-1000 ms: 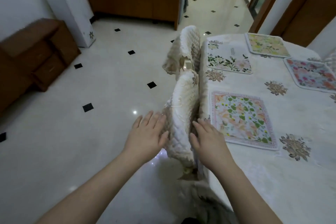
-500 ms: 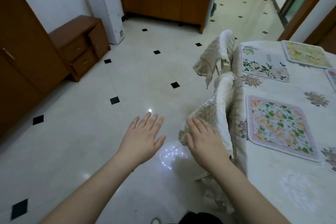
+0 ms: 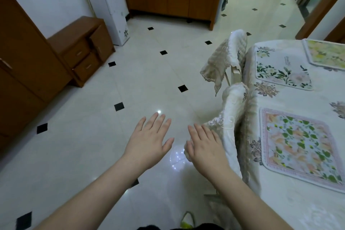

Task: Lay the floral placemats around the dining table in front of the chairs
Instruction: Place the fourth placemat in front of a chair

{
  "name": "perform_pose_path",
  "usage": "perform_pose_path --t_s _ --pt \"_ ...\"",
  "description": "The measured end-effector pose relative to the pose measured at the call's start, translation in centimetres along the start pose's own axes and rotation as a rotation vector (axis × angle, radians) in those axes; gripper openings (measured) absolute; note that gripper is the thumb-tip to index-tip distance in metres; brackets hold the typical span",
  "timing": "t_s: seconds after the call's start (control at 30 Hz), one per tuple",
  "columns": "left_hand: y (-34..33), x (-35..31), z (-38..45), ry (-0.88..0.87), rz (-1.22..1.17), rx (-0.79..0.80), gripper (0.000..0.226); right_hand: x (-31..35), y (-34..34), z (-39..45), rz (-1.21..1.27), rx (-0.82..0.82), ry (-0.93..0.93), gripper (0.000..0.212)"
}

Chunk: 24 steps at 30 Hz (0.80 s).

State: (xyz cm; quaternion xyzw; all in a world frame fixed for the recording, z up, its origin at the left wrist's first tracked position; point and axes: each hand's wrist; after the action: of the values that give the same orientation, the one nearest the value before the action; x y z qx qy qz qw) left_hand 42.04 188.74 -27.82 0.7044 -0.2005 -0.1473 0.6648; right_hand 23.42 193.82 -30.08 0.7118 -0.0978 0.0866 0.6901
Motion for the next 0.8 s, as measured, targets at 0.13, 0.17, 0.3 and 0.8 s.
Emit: perform_pose_path --t_s 0.13,0.17,0.3,0.8 --pt "-0.3 1.3 2.4 0.039 -0.028 -0.008 0.065 -0.3 0.3 3.8 -0.03 0.029 0.022 0.053" --pt "-0.5 1.9 3.1 0.051 -0.03 -0.004 0.065 -0.1 0.3 4.7 -0.033 0.031 0.027 0.053" --pt "-1.5 6.0 5.8 0.093 -0.053 0.015 0.063 1.5 -0.1 8.9 -0.037 0.061 0.041 0.053" --pt "-2.9 25.9 18.3 0.121 -0.129 0.014 0.062 10.0 -0.7 28.3 -0.141 0.072 -0.008 0.053"
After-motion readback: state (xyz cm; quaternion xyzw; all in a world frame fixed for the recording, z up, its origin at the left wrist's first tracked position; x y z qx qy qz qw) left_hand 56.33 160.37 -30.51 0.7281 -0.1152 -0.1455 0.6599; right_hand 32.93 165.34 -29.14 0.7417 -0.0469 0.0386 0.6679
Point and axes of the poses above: each hand's wrist, its own z-axis towards the middle knuckle, its own y-axis out of the back of the hand, x = y × z, and after that the axes turned 1 degree about z, right-handed
